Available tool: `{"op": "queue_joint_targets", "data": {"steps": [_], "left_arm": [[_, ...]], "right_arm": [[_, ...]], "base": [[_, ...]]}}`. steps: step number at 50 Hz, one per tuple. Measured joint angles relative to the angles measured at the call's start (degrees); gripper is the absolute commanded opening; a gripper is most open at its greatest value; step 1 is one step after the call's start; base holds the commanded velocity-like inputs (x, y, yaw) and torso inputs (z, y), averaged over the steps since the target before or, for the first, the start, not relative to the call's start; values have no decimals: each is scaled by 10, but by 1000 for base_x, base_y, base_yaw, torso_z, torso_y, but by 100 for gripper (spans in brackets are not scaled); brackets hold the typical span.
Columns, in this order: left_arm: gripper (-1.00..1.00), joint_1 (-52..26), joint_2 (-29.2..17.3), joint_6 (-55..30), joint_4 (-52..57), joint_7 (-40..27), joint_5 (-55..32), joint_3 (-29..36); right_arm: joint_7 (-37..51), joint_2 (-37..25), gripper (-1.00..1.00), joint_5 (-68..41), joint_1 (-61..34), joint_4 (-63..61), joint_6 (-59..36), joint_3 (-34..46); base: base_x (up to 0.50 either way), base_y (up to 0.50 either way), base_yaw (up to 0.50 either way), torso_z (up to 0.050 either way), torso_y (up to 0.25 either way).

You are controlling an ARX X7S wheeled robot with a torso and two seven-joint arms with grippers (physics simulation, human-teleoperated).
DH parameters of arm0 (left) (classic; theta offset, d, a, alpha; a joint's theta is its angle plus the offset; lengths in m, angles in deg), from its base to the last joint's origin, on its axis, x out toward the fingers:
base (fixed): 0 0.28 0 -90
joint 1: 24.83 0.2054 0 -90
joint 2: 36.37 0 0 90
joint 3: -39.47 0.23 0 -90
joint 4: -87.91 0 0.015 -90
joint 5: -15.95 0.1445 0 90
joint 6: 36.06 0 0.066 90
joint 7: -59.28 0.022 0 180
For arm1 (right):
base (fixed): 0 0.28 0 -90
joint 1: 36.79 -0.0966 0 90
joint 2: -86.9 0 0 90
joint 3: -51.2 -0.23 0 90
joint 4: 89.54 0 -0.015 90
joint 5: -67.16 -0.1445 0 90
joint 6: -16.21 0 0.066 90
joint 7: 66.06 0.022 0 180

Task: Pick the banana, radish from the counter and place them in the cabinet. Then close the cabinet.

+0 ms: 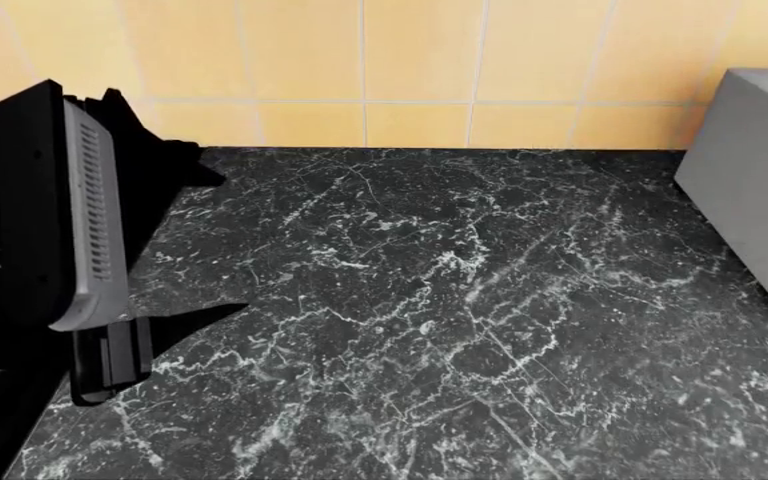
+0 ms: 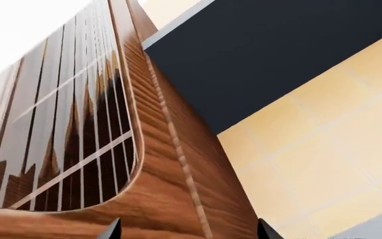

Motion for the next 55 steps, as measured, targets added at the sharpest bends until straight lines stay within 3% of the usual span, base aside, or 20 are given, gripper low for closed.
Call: {"op": "queue_joint_targets", "data": {"steps": [28, 55], "left_arm": [[100, 7, -7, 5, 0, -9, -11, -9], [100, 19, -14, 13, -2, -18, -20, -16]], "right_arm": [[-26, 52, 100, 98, -97, 47, -37, 159], [-125, 67, 100, 319, -161, 95, -70, 322]], "base": [[3, 3, 4, 2, -1], [4, 3, 5, 1, -5]]}}
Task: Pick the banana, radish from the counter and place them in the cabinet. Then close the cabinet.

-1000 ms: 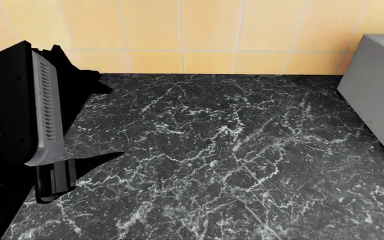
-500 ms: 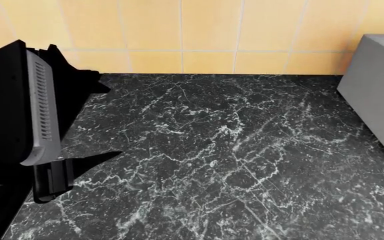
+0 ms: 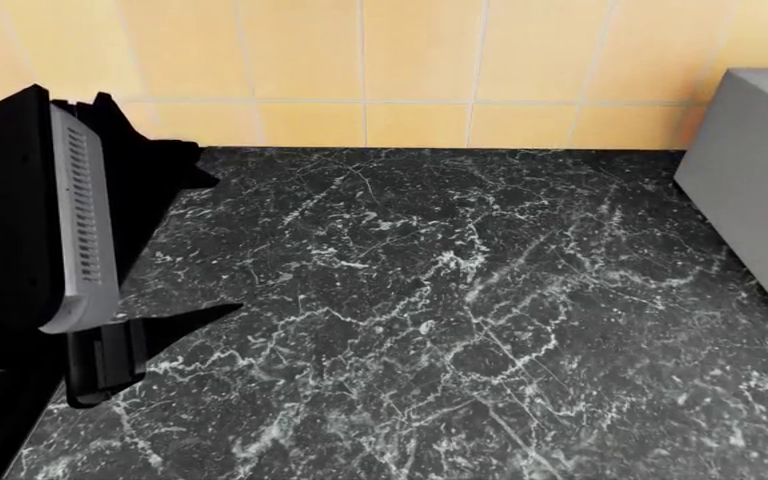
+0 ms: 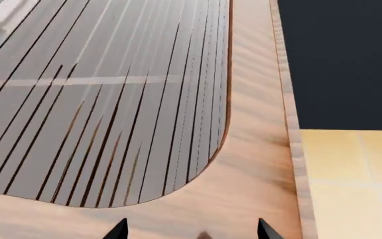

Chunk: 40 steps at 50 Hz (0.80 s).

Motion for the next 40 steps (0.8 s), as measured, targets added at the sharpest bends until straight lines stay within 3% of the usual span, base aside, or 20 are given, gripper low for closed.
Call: {"op": "queue_joint_targets", "data": {"steps": [19, 40], "left_arm": [[100, 7, -5, 2, 3, -6, -8, -4], [100, 9, -9, 6, 1, -11, -13, -3]], "right_arm": [[-61, 1, 100, 131, -53, 44, -24, 113], [-78, 5, 100, 210, -87, 32, -81, 187]], "base": [[4, 2, 3, 0, -9], [4, 1, 2, 0, -9]]}}
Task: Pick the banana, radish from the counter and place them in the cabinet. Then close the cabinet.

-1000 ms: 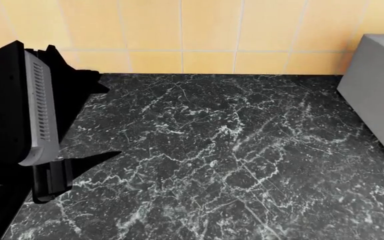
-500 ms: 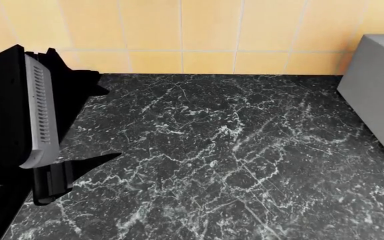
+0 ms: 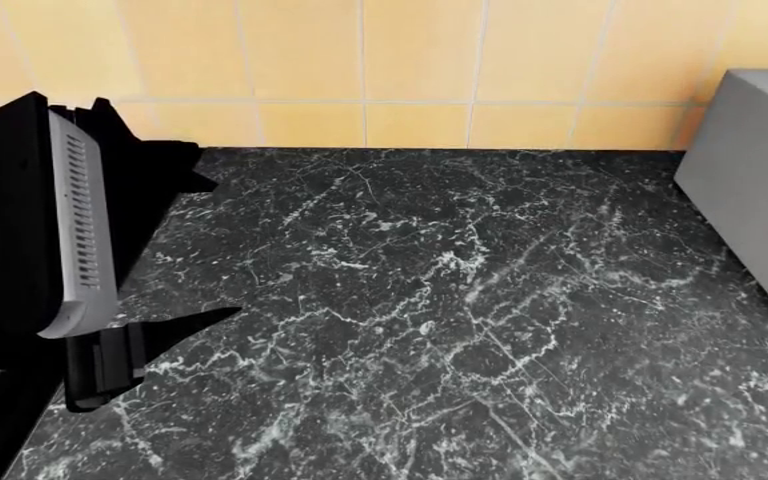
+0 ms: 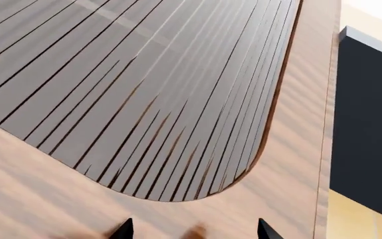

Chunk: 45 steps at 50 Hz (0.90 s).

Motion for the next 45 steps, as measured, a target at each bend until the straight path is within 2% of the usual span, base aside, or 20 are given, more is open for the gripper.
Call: {"op": "queue_joint_targets", "data": {"steps": [34, 45], "left_arm": [[100, 9, -7, 13, -4, -9, -7, 3], [100, 12, -9, 16, -5, -12, -9, 4]], "right_arm": [[-81, 5, 100, 36, -13, 52, 11, 30], [-87, 11, 100, 14, -6, 80, 31, 8]], "base": [[5, 1, 2, 0, -9], [3, 1, 1, 0, -10]]}}
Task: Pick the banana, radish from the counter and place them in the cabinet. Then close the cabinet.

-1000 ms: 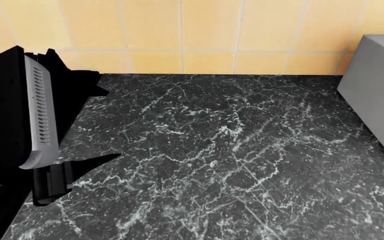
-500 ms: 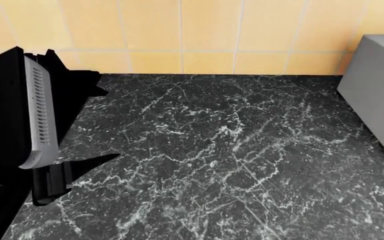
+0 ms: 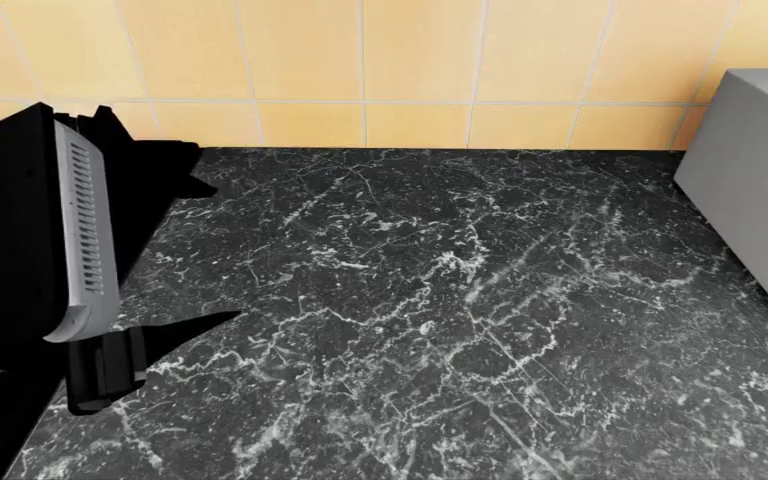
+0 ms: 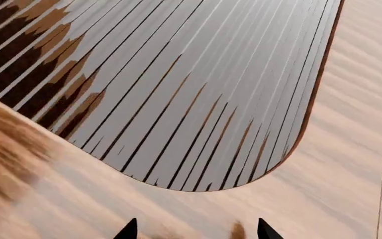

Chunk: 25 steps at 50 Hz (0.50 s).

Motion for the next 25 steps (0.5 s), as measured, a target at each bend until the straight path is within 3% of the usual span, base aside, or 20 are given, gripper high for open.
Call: {"op": "queue_joint_targets", "data": {"steps": [25], "left_arm": [[100, 7, -5, 5, 0, -8, -7, -1]], "right_arm": [[12, 12, 100, -23, 1, 17, 9, 0]], "base": [[4, 1, 2, 0, -10]]}}
